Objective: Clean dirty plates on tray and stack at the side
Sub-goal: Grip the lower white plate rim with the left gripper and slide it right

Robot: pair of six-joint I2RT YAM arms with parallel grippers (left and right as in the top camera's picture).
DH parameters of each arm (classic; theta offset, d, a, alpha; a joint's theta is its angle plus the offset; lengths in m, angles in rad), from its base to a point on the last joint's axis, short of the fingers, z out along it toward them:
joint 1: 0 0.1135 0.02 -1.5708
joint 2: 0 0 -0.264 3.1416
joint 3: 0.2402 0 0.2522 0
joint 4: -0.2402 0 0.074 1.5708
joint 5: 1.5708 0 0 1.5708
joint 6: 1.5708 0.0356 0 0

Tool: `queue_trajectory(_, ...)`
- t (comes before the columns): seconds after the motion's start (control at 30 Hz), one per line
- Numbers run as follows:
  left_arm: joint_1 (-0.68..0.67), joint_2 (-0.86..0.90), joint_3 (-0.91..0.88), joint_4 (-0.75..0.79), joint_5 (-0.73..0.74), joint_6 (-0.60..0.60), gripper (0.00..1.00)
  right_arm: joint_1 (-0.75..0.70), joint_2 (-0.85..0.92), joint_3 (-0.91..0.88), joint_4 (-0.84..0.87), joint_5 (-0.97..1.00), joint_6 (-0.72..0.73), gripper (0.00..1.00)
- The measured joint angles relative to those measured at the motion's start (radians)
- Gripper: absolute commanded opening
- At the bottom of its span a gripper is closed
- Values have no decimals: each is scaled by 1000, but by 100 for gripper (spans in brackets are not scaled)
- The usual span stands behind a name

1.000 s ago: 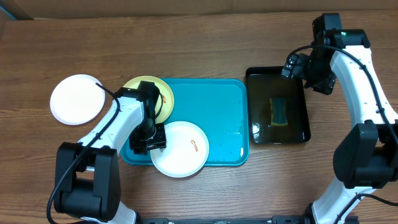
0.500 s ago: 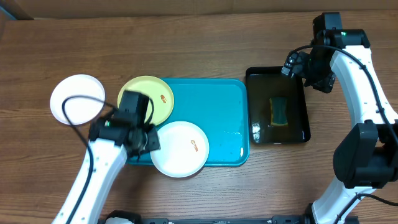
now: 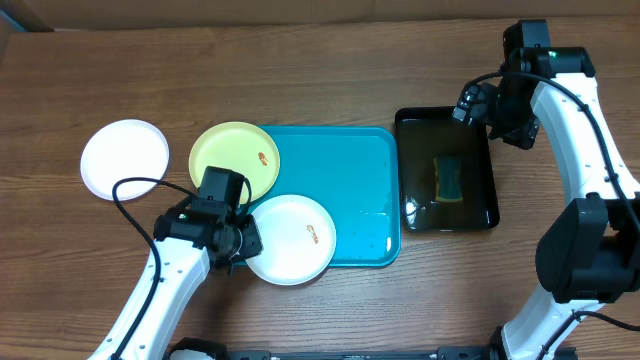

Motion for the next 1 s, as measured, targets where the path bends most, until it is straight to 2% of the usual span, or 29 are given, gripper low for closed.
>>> queue_trajectory(0.27, -2, 48, -76, 64, 10, -1, 29, 0, 0, 0, 0, 0, 0, 100)
queue_trajectory(0.4, -2, 89, -104, 108, 11, -1, 27, 0, 0, 0, 0, 0, 0, 100)
queue_trajectory(0.43, -2, 98, -106, 114, 11, -1, 22, 0, 0, 0, 0, 0, 0, 100)
queue_trajectory(0.5, -2, 119, -109, 130, 13, -5, 4, 0, 0, 0, -1, 0, 0, 100)
queue_trajectory(0.87, -2, 135, -98, 275, 177, -14, 4, 0, 0, 0, 0, 0, 0, 100)
queue_trajectory(1.0, -2, 136, -92, 386, 196, -28, 4, 0, 0, 0, 0, 0, 0, 100)
